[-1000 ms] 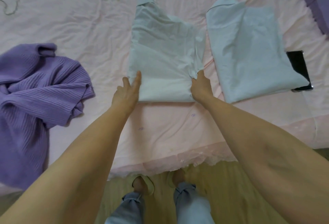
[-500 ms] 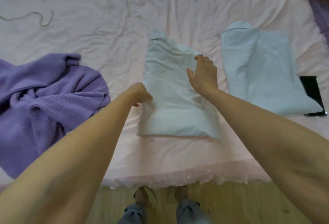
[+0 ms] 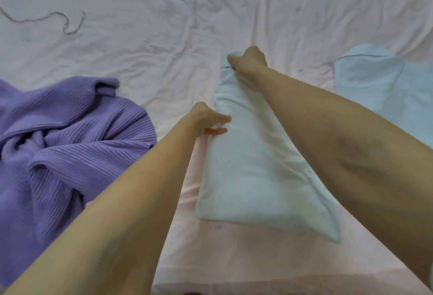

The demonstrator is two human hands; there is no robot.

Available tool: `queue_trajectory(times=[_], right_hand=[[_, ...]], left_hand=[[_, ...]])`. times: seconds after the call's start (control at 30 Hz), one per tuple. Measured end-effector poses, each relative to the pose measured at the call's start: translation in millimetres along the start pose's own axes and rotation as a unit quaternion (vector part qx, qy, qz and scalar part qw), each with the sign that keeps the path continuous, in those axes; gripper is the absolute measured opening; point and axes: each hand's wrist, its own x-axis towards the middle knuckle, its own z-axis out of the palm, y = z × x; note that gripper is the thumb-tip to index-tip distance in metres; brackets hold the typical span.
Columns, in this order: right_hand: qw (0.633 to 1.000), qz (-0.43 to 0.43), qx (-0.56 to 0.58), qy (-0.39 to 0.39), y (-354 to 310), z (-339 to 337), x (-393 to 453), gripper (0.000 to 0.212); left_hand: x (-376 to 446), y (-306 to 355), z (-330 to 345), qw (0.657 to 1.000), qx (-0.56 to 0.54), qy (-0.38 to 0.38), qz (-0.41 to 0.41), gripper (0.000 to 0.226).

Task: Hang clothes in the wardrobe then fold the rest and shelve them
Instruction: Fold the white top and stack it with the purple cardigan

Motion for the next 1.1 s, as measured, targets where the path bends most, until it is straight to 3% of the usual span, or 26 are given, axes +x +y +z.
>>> queue_trajectory(times=[0.1,0.2,0.3,0.4,0.43,0.5,0.57,0.67,0.73,0.83,0.87,0.93,1.03,1.1], right_hand=[[0.994,-0.024,0.105,0.022,-2.4,8.6,17.6,0.016],[0.986,-0.05,0.142,0.065,-12.5,15.4,31.2,0.021],[0.994,-0.07,0.056,0.059,-7.7,31.1,42.4,0.026],[0.994,-0.059,-0.021,0.093,1.2,42.8,41.3,0.03],[0.987,-0.066,-0.074,0.128,3.9,41.6,35.7,0.036],[0.956,-0.123,-0.175,0.199,11.0,36.3,19.0,0.045],[0.929,-0.216,-0.213,0.213,25.0,32.2,-8.0,0.051],[0.911,-0.289,-0.273,0.108,65.5,30.8,-36.5,0.056],[0.916,-0.228,-0.331,-0.004,93.0,27.2,-30.8,0.058],[0.922,-0.143,-0.347,-0.1,100.2,21.1,-16.8,0.058],[0.926,-0.136,-0.337,-0.101,95.7,20.1,-20.5,0.059],[0.941,-0.138,-0.303,-0.065,87.9,20.5,-40.8,0.061],[0.953,-0.18,-0.245,-0.011,101.9,17.5,-108.4,0.056],[0.941,-0.242,-0.238,0.004,122.2,10.4,-164.5,0.052]], left_hand=[[9.7,5.8,-5.7,0.997,0.076,-0.017,-0.021,0.043],[19.0,3.7,-0.1,0.954,0.297,-0.015,-0.028,0.027],[30.6,-6.6,7.0,0.873,0.488,0.026,0.007,0.036],[34.1,-9.1,8.0,0.856,0.517,0.021,-0.007,0.033],[33.0,-10.3,8.5,0.865,0.501,0.015,-0.021,0.041],[27.1,-11.2,11.4,0.887,0.46,0.036,-0.021,0.089],[14.8,-11.4,16.3,0.885,0.451,0.094,0.062,0.117],[-7.7,-23.7,19.1,0.818,0.5,0.178,0.222,0.123],[-14.3,-42.1,21.2,0.775,0.555,0.13,0.273,0.127],[-19.1,-71.4,24.8,0.726,0.643,0.022,0.245,0.141],[-22.9,-75.5,25.2,0.723,0.649,0.015,0.236,0.144],[-29.3,-75.2,24.6,0.751,0.624,0.02,0.213,0.148],[-47.0,-81.8,21.6,0.838,0.518,0.061,0.164,0.149],[-61.1,-99.4,18.7,0.89,0.427,0.094,0.129,0.147]])
